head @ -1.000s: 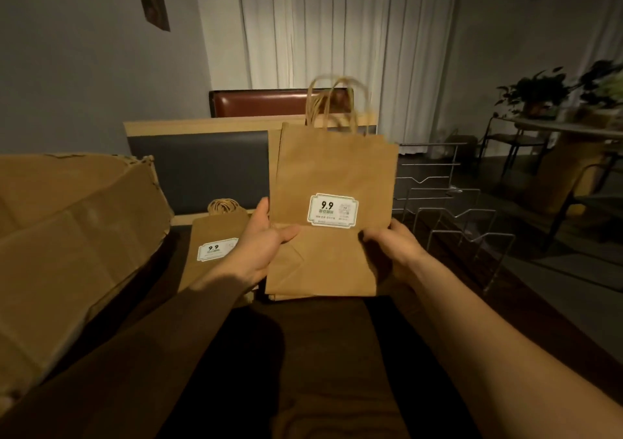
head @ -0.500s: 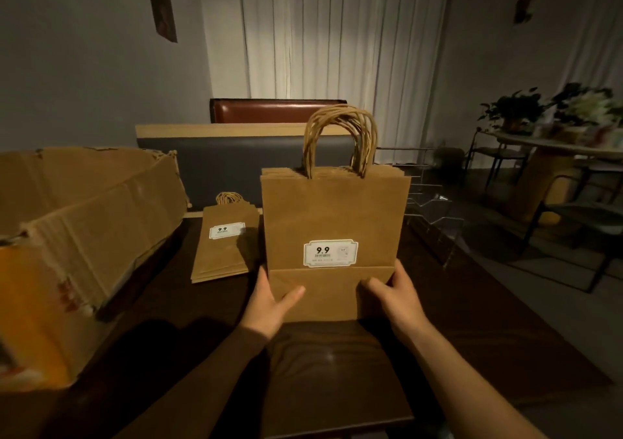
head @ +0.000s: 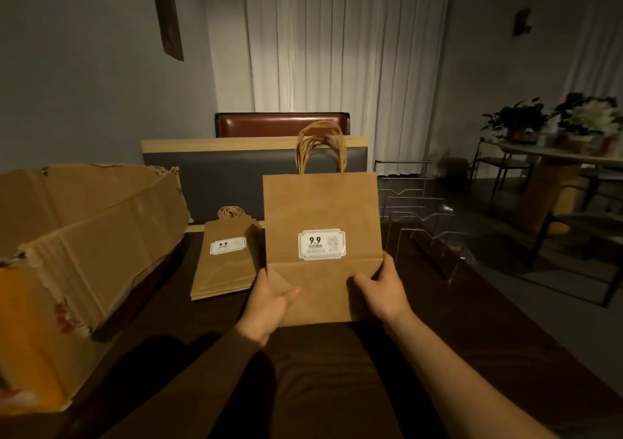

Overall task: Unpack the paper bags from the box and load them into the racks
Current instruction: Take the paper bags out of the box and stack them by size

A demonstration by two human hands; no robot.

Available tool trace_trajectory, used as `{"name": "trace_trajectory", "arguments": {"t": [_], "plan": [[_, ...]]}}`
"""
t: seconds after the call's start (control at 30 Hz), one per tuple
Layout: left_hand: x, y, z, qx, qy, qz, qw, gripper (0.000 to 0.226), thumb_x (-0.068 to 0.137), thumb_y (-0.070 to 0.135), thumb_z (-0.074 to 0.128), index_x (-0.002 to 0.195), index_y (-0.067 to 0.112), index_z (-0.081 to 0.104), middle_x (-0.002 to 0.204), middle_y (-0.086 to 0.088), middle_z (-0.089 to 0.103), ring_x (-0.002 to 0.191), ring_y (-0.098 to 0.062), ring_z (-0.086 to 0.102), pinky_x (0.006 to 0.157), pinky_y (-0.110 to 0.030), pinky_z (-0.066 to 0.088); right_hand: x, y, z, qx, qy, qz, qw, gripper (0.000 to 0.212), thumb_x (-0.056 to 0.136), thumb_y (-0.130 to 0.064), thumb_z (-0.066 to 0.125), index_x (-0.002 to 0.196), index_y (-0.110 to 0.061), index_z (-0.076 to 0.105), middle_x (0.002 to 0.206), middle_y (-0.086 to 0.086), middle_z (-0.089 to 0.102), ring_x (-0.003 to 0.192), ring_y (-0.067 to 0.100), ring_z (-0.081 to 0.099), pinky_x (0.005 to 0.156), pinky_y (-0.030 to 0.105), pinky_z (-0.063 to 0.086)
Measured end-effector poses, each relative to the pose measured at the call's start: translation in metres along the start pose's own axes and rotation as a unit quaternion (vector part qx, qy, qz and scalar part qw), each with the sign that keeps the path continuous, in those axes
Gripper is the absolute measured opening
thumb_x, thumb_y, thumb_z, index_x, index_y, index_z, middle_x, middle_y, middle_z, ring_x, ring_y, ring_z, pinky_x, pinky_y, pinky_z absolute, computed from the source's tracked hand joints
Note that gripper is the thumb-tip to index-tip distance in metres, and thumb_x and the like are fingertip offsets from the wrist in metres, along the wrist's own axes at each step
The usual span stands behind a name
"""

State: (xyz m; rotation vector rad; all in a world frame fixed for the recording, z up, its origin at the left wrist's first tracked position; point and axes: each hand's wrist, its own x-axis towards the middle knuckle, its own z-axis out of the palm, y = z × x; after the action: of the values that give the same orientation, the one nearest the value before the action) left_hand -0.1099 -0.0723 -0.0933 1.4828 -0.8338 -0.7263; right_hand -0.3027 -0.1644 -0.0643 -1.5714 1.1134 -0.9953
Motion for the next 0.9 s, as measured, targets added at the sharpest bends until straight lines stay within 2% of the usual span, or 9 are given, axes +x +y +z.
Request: {"name": "trace_trajectory", "arguments": {"t": [0.1, 0.27, 0.37, 0.43, 0.5, 0.63, 0.7, 0.8, 0.9], "plan": [[0.035, 0.019, 0.004, 0.016, 0.027, -0.010, 0.999, 0.047, 0.080, 0.012, 0.080, 0.119, 0.018, 0.054, 0.112, -0.001, 0.070, 0.104, -0.019, 0.066, 0.097, -0.043, 0.053, 0.038, -0.014, 0.011, -0.053, 0.024, -0.002, 0.998, 0.072, 0.083, -0.026, 0.072, 0.145, -0.026, 0.035, 0.129, -0.001, 0.059, 0.120, 0.024, 0.057, 0.103, 0.047, 0.048], [0.096, 0.039, 0.007, 0.103, 0.017, -0.019, 0.994, 0.056, 0.075, 0.007, 0.068, 0.121, 0.031, 0.047, 0.110, 0.002, 0.067, 0.106, -0.021, 0.063, 0.099, -0.046, 0.051, 0.104, -0.020, 0.033, -0.130, 0.029, 0.030, 0.991, 0.071, 0.089, -0.029, 0.067, 0.149, -0.029, 0.028, 0.137, 0.009, 0.054, 0.123, 0.031, 0.055, 0.101, 0.048, 0.049], [0.129, 0.035, 0.013, 0.155, -0.022, -0.028, 0.987, 0.065, 0.078, 0.008, 0.067, 0.130, 0.038, 0.042, 0.115, 0.003, 0.063, 0.109, -0.022, 0.060, 0.100, -0.041, 0.050, 0.139, -0.007, 0.046, -0.192, 0.016, 0.063, 0.979, 0.063, 0.095, -0.028, 0.059, 0.150, -0.036, 0.029, 0.144, 0.014, 0.042, 0.127, 0.033, 0.051, 0.104, 0.046, 0.045], [0.150, 0.026, 0.015, 0.228, -0.038, -0.052, 0.972, 0.060, 0.085, 0.004, 0.062, 0.139, 0.028, 0.049, 0.128, -0.002, 0.059, 0.115, -0.024, 0.057, 0.101, -0.037, 0.050, 0.158, 0.005, 0.057, -0.273, -0.020, 0.080, 0.959, 0.047, 0.098, -0.027, 0.049, 0.144, -0.034, 0.042, 0.145, 0.016, 0.038, 0.127, 0.035, 0.048, 0.104, 0.044, 0.043], [0.160, 0.020, 0.017, 0.295, -0.053, -0.062, 0.952, 0.052, 0.088, 0.007, 0.061, 0.137, 0.022, 0.056, 0.135, -0.005, 0.057, 0.120, -0.025, 0.056, 0.104, -0.034, 0.047, 0.164, 0.013, 0.064, -0.342, -0.031, 0.092, 0.935, 0.039, 0.099, -0.028, 0.045, 0.138, -0.033, 0.050, 0.144, 0.015, 0.038, 0.126, 0.038, 0.045, 0.102, 0.045, 0.043], [0.163, 0.024, 0.019, 0.364, -0.077, -0.038, 0.927, 0.048, 0.088, 0.010, 0.064, 0.135, 0.021, 0.060, 0.135, -0.001, 0.058, 0.125, -0.023, 0.053, 0.102, -0.026, 0.043, 0.165, 0.007, 0.064, -0.448, -0.042, 0.109, 0.886, 0.041, 0.097, -0.031, 0.051, 0.138, -0.031, 0.049, 0.144, 0.014, 0.039, 0.133, 0.039, 0.037, 0.107, 0.049, 0.039], [0.156, 0.040, 0.009, 0.355, -0.043, 0.011, 0.934, 0.050, 0.089, 0.008, 0.063, 0.137, 0.021, 0.057, 0.138, 0.002, 0.058, 0.124, -0.020, 0.054, 0.105, -0.029, 0.044, 0.160, -0.004, 0.063, -0.489, -0.030, 0.079, 0.868, 0.047, 0.095, -0.031, 0.055, 0.141, -0.024, 0.047, 0.150, 0.017, 0.032, 0.138, 0.040, 0.031, 0.112, 0.050, 0.036], [0.139, 0.066, -0.031, 0.339, 0.051, 0.049, 0.938, 0.052, 0.094, 0.013, 0.059, 0.144, 0.021, 0.048, 0.138, 0.001, 0.056, 0.123, -0.022, 0.055, 0.103, -0.032, 0.045, 0.142, -0.031, 0.080, -0.460, -0.012, -0.062, 0.886, 0.059, 0.095, -0.027, 0.060, 0.148, -0.017, 0.037, 0.159, 0.018, 0.020, 0.145, 0.036, 0.026, 0.118, 0.046, 0.031], [0.128, 0.069, -0.091, 0.338, 0.110, -0.017, 0.935, 0.047, 0.091, 0.016, 0.058, 0.138, 0.014, 0.052, 0.135, -0.009, 0.058, 0.121, -0.030, 0.056, 0.098, -0.034, 0.045, 0.109, -0.070, 0.129, -0.287, -0.089, -0.109, 0.948, 0.057, 0.100, -0.031, 0.055, 0.149, -0.010, 0.036, 0.153, 0.013, 0.039, 0.137, 0.028, 0.043, 0.108, 0.035, 0.039]]}}
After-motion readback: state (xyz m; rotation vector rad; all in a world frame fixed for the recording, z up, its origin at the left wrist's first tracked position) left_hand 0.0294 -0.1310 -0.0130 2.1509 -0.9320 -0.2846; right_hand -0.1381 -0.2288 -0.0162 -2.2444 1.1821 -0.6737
